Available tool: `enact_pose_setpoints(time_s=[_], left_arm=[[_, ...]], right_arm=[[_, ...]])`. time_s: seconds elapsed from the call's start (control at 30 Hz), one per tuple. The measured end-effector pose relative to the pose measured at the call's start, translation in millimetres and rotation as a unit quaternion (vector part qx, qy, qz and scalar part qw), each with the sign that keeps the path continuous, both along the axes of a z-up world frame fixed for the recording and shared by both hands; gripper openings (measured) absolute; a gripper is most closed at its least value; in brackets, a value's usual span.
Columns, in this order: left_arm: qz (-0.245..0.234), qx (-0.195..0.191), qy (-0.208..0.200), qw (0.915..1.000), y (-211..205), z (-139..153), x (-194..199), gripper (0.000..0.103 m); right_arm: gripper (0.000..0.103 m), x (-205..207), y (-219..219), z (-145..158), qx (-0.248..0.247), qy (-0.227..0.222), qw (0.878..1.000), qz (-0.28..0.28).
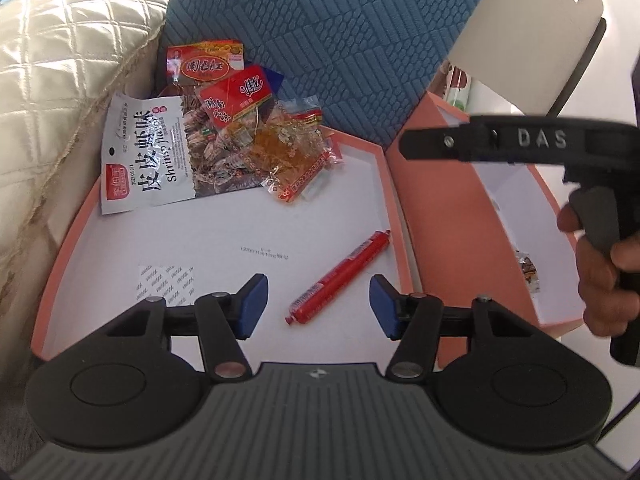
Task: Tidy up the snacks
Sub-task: 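Lower the left tool onto the red sausage while the right tool reaches the spicy-strip packet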
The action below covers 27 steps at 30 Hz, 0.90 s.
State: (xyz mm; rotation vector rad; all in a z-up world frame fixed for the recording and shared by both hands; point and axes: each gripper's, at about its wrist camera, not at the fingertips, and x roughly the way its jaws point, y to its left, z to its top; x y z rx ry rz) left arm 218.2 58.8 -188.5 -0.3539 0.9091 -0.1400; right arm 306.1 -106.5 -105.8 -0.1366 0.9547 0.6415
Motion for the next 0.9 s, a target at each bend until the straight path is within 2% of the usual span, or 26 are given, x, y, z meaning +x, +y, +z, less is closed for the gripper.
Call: enact_pose_setpoints(time_s=[0.2,0.33,0.57,0.7,0.83,0.9], left_arm=[[-0.025,-0.002,0.016,0.9996,-1,-20,20,0.060],[-0.049,-0.017,0.034,0.9981,-4,-36,34,0.056],[-0.083,-0.006,0.041,0.9957,-13,-57,56,0.053],[-0.098,-0.003,0.040,0.9944,-14,-63,67,0.053],[-0.125,0.013,0.035,0.9915,-19,-66,76,0.053],[-0.143,0.037,0.033,0.9885,-25,-68,80,0.053]], right_arm=[[0.074,29,20,-23,-0.004,0.014,1.000,0.020],[0.074,43,38,-44,-0.039,0.016,0.999,0.028],[0.074,64,65,-72,-0.062,0.017,0.995,0.072],[0.074,81,78,-90,-0.065,0.037,0.992,0.097],[0.075,93,90,-106,-0.063,0.057,0.989,0.123],[0.080,98,96,-117,-0.064,0.066,0.986,0.136]])
